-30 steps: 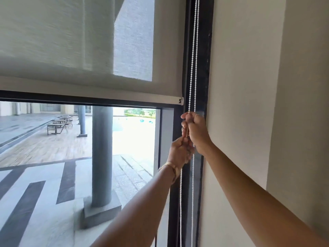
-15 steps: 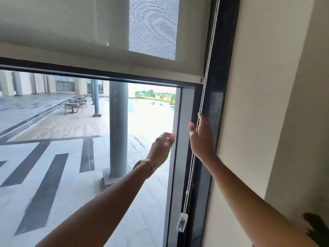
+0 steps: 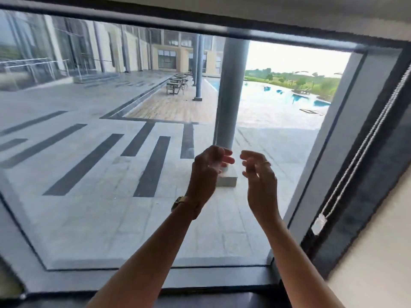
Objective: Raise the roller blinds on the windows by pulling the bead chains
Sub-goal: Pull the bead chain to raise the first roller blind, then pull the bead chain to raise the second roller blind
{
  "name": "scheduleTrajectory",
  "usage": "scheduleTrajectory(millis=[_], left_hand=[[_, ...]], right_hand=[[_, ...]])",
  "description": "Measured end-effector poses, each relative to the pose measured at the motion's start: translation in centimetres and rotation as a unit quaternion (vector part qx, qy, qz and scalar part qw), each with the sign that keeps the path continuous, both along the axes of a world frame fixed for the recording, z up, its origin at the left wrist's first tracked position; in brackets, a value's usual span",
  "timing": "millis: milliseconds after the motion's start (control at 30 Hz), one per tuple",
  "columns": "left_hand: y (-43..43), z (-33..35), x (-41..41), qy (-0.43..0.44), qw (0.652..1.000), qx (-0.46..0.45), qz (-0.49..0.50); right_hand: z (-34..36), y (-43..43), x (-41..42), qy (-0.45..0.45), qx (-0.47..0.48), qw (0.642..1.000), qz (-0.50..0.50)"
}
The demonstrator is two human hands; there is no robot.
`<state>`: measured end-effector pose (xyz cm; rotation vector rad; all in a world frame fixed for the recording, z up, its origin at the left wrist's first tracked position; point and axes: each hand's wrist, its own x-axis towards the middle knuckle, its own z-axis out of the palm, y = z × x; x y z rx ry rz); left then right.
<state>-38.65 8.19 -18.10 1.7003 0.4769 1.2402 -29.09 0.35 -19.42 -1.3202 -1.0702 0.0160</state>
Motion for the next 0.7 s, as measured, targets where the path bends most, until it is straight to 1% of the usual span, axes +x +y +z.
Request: scheduleTrajectory(millis=[33,100,233,300,433,567,700], left_hand=[[0.5,-0.3,-2.1,0.009,1.000,-0.004,0.014],[1.9,-0.8,-6.8,0.040,0.998,-0.012,0.048],[5.5,-1.5,-16.8,0.054,0.989,-0.023,0.133],[7.4,-1.2,-21.4,0.046,0.983,-0.035,0.173],[11.1,0.5,-29.1,0.029,0.968,-0.040,0.246],[13.9,1.4,-36.3,-0.009,0.960,-0.032,0.278],[16.4,1.2,-44.1,0.003,0.950,-0.036,0.311]], right_hand=[[-0.2,1.1,-1.8,0.042,0.002,0.999,0.031],[-0.6,3.8,-6.1,0.097,0.000,0.990,0.100],[-0.6,10.0,-14.7,0.155,-0.003,0.963,0.218],[0.1,13.3,-18.8,0.167,-0.002,0.947,0.275],[1.8,18.4,-26.3,0.170,-0.002,0.923,0.345],[1.9,22.1,-33.7,0.161,-0.032,0.893,0.419],[1.3,25.2,-40.8,0.150,-0.061,0.860,0.483]])
